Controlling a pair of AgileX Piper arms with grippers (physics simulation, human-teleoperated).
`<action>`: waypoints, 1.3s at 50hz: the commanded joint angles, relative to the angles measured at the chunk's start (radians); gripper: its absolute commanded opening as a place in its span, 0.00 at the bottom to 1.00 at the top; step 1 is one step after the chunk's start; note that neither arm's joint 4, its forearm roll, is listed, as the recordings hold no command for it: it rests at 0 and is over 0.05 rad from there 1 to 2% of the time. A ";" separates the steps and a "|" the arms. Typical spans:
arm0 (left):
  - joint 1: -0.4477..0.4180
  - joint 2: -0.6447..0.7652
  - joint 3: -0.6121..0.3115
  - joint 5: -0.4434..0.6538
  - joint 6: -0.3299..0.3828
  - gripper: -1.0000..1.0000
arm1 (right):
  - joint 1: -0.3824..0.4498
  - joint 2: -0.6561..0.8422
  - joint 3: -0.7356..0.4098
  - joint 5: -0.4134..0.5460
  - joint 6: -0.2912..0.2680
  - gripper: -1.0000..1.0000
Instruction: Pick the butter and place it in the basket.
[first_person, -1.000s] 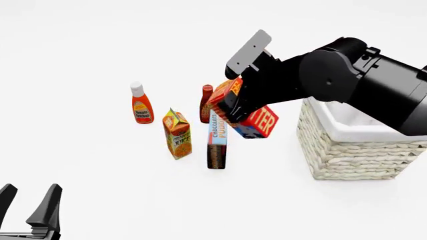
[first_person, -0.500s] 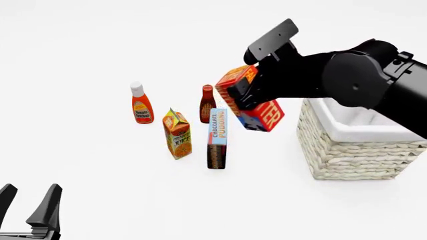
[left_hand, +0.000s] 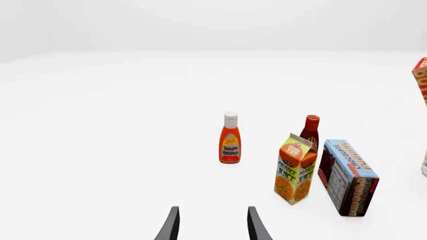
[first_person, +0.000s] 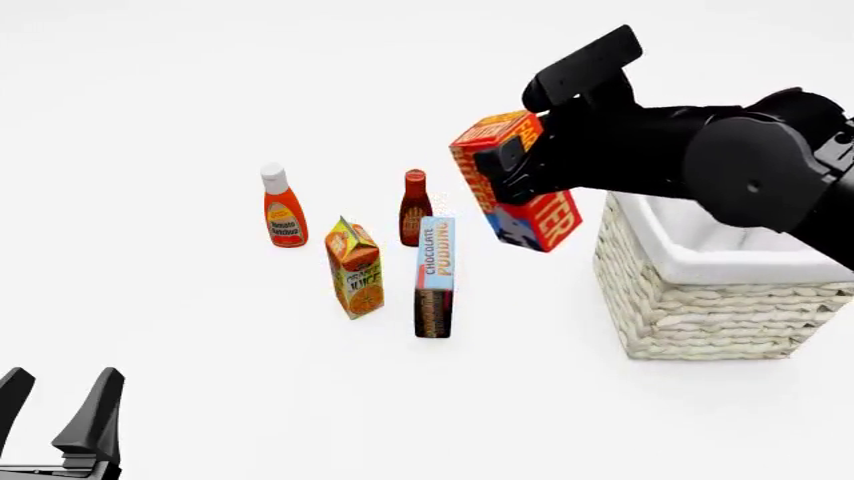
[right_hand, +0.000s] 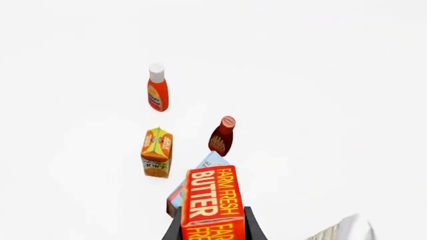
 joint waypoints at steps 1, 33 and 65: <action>0.000 0.000 0.000 0.000 0.000 1.00 | -0.025 -0.033 -0.005 -0.030 0.035 0.00; 0.000 0.000 0.000 0.000 0.000 1.00 | -0.094 -0.082 0.033 -0.074 0.075 0.00; 0.000 0.000 0.000 0.000 0.000 1.00 | -0.218 -0.138 0.065 -0.124 0.126 0.00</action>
